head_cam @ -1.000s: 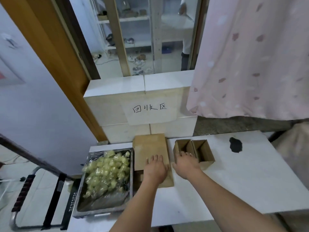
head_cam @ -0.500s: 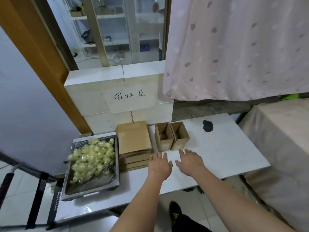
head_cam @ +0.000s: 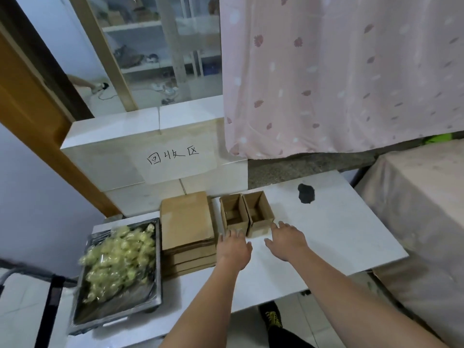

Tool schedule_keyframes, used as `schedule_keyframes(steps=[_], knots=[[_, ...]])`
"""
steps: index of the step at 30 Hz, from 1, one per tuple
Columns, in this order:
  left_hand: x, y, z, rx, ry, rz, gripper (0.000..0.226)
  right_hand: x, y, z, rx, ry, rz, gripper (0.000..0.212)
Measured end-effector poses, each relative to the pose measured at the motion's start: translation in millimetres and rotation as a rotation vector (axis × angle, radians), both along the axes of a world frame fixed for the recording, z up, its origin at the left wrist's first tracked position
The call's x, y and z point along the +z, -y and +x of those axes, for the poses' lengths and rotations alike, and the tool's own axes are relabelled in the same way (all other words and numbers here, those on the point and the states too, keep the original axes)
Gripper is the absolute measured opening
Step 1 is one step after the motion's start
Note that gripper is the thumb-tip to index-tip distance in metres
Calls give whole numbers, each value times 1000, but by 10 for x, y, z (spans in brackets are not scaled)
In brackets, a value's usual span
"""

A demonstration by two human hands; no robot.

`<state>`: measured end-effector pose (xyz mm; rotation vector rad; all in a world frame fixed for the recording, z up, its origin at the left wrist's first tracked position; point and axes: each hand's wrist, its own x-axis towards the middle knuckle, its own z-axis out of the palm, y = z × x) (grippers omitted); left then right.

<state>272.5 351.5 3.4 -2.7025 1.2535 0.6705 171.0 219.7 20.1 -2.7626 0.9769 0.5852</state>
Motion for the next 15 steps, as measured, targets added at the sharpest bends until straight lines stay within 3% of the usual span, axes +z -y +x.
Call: schedule_keyframes(steps=[11, 15], knots=[[-117, 638, 772, 481, -122, -51, 60, -321, 1132, 772, 62, 29, 115, 57], [-259, 789, 855, 613, -194, -59, 61, -540, 1338, 943, 66, 9, 179, 46]])
